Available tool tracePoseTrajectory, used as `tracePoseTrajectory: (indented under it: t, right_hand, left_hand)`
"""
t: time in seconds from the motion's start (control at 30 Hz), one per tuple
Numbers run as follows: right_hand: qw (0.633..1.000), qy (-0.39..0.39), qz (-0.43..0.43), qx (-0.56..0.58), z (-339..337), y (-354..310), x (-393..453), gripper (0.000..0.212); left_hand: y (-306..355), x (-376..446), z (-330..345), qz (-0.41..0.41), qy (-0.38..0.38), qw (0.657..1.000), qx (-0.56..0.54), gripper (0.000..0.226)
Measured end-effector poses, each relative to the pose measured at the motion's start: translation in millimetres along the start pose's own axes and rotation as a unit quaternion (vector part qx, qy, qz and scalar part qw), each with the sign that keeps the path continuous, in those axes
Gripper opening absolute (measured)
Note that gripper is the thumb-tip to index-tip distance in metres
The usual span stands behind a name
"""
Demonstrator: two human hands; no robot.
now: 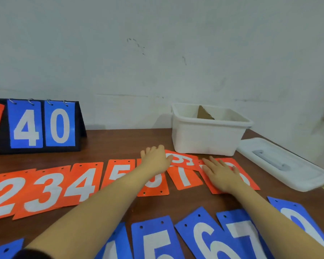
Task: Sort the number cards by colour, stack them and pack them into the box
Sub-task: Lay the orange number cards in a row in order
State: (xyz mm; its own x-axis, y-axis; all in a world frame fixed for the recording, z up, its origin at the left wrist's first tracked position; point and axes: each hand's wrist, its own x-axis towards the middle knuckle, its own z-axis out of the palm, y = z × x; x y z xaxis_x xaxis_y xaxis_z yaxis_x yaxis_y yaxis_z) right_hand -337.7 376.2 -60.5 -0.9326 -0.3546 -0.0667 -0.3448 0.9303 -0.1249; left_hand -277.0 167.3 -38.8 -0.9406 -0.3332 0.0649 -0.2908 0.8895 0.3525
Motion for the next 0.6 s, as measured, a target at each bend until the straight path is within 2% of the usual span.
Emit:
tracePoseTrajectory:
  t: [0.13, 0.27, 0.37, 0.43, 0.6]
  right_hand:
    - [0.999, 0.038, 0.011, -0.026, -3, 12, 6, 0.049]
    - [0.991, 0.122, -0.046, 0.003, -6, -11, 15, 0.043]
    - [0.988, 0.104, -0.11, 0.004, -5, -24, 21, 0.046]
    - [0.99, 0.085, -0.108, 0.005, -2, -29, 24, 0.049]
    - [0.994, 0.065, -0.086, 0.01, 0, -34, 27, 0.057]
  left_hand:
    - [13, 20, 15, -0.028, -0.003, 1.0, 0.002, 0.068]
    - [21, 28, 16, -0.04, 0.024, 0.994, -0.098, 0.063]
    - [17, 29, 17, -0.028, 0.037, 0.999, -0.018, 0.059]
    - [12, 29, 21, -0.021, 0.027, 0.999, 0.041, 0.063]
    - [7, 38, 11, -0.01, -0.026, 0.999, -0.037, 0.068]
